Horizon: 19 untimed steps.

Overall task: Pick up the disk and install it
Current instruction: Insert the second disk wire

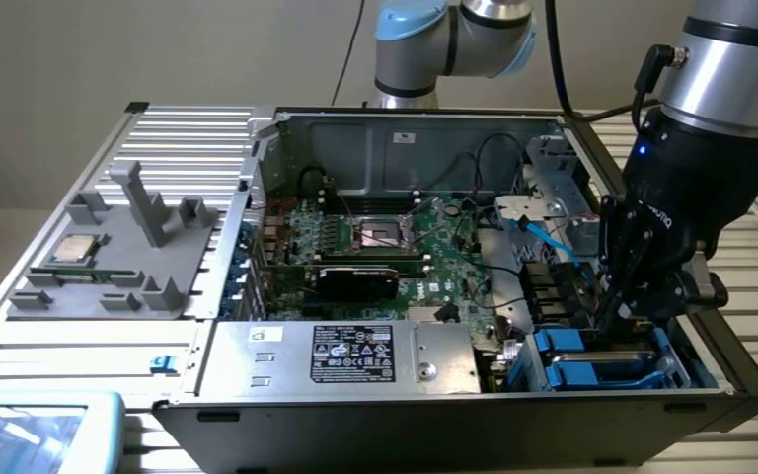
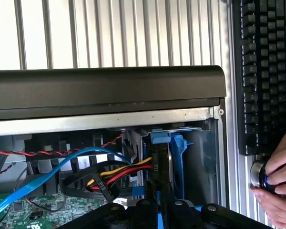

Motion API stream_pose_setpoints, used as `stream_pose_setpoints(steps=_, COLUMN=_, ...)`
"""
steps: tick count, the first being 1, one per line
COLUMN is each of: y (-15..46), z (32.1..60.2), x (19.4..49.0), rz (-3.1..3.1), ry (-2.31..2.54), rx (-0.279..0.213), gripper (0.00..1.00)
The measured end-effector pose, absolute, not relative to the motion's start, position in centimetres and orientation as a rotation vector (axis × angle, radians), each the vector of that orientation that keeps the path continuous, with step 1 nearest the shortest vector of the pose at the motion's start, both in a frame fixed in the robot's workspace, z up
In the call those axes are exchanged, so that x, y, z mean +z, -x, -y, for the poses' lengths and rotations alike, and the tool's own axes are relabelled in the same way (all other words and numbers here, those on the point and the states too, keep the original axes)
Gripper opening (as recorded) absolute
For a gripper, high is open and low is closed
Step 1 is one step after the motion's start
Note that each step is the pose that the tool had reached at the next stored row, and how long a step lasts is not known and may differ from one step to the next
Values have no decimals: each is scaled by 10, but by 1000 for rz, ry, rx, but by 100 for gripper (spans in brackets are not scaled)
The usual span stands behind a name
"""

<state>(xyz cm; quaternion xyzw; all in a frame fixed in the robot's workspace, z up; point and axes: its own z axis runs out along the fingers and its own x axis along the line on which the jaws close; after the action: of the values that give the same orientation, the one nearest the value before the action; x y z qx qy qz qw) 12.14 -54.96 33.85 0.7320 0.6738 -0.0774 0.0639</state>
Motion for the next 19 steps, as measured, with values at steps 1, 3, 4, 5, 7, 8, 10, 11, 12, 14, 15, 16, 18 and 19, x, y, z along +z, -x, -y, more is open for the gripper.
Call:
stream_pose_setpoints(steps=1, y=-121, z=550, x=338, rz=-2036, ry=-2210, rx=-234, gripper=16)
stream_pose_setpoints(steps=3, y=-121, z=550, x=338, rz=-2038, ry=-2208, rx=-233, gripper=16)
stream_pose_setpoints(steps=4, y=-122, z=550, x=338, rz=-2038, ry=-2208, rx=-233, gripper=16)
stream_pose_setpoints(steps=5, y=-122, z=550, x=337, rz=-2038, ry=-2207, rx=-233, gripper=16)
stream_pose_setpoints(steps=7, y=-122, z=550, x=337, rz=-2038, ry=-2207, rx=-233, gripper=16)
stream_pose_setpoints(steps=8, y=-122, z=550, x=336, rz=-2039, ry=-2207, rx=-233, gripper=16)
stream_pose_setpoints(steps=10, y=-122, z=550, x=336, rz=-2039, ry=-2207, rx=-233, gripper=16)
stream_pose_setpoints(steps=11, y=-122, z=550, x=335, rz=-2039, ry=-2207, rx=-233, gripper=16)
stream_pose_setpoints(steps=12, y=-122, z=550, x=334, rz=-2040, ry=-2206, rx=-233, gripper=16)
stream_pose_setpoints(steps=14, y=-122, z=550, x=333, rz=-2040, ry=-2206, rx=-233, gripper=16)
stream_pose_setpoints(steps=15, y=-122, z=550, x=333, rz=-2040, ry=-2206, rx=-232, gripper=16)
stream_pose_setpoints(steps=16, y=-122, z=550, x=332, rz=-2041, ry=-2206, rx=-232, gripper=16)
stream_pose_setpoints(steps=18, y=-121, z=550, x=331, rz=-2041, ry=-2206, rx=-232, gripper=16)
stream_pose_setpoints(steps=19, y=-121, z=550, x=331, rz=-2041, ry=-2206, rx=-232, gripper=16)
